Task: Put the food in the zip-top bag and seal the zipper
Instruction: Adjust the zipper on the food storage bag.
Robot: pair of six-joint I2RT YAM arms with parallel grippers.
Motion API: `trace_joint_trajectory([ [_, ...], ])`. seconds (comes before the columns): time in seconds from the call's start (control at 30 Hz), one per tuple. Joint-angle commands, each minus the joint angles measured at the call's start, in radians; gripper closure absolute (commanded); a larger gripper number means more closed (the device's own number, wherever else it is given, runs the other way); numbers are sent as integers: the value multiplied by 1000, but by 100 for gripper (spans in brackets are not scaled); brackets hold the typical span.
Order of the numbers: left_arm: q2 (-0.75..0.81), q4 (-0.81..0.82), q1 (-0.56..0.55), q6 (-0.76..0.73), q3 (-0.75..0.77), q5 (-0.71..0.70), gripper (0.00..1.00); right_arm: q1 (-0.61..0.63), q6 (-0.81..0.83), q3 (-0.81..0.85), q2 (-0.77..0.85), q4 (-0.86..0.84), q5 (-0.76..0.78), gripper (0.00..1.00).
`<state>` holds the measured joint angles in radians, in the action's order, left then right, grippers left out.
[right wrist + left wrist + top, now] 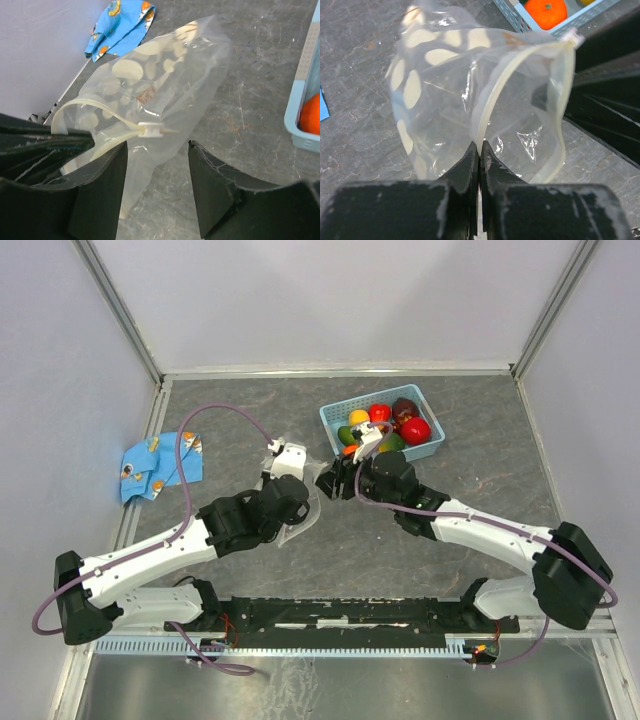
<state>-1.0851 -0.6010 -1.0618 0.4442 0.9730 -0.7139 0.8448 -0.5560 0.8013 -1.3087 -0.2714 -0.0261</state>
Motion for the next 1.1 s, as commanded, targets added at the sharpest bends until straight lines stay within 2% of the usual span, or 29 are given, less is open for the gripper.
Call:
trace_joint_trajectory([
  [0.0,30,-18,0,-66,33,62,97,-16,109,9,-37,-234,-51,41],
  [0.2,59,-133,-1,-136,66,7,97,-90,302,-41,-29,-278,-76,46],
  [0.37,63,-174,2,-223,89,-44,97,-114,542,-80,16,-274,-302,40],
  [0.57,99,-120,2,-300,65,7,97,-115,847,-104,47,-225,-525,41],
  [0.63,111,-111,2,-303,57,3,97,-116,929,-100,66,-160,-587,39],
  [0.87,110,-89,11,-317,33,12,97,-115,1016,-73,110,-6,-685,39],
  [1.07,106,-79,12,-329,17,40,97,-115,989,-99,148,-112,-680,48],
])
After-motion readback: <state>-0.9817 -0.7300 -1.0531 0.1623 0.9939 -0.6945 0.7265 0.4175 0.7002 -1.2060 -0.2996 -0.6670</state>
